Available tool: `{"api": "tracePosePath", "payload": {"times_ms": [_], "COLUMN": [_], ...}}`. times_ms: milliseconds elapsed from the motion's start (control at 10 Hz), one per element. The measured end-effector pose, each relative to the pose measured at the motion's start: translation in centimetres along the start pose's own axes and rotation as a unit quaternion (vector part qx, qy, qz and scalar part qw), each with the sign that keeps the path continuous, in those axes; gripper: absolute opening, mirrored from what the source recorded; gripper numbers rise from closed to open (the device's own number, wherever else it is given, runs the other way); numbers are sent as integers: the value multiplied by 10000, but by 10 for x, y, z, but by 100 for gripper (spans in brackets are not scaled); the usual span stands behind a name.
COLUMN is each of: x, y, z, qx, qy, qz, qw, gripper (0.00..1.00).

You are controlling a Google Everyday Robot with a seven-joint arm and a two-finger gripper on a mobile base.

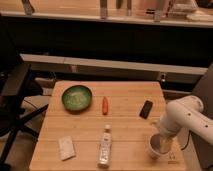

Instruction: Place the ceramic cup in the ceramic bowl

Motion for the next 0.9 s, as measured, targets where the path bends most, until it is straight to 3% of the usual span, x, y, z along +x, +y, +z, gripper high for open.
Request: {"api": "tracePosePath", "payload": {"times_ms": [900], "x": [4], "y": [0], "z": [6], "qx": [-48], "qy": [-115], "qz": [22], "qw": [9999], "gripper": [80]}}
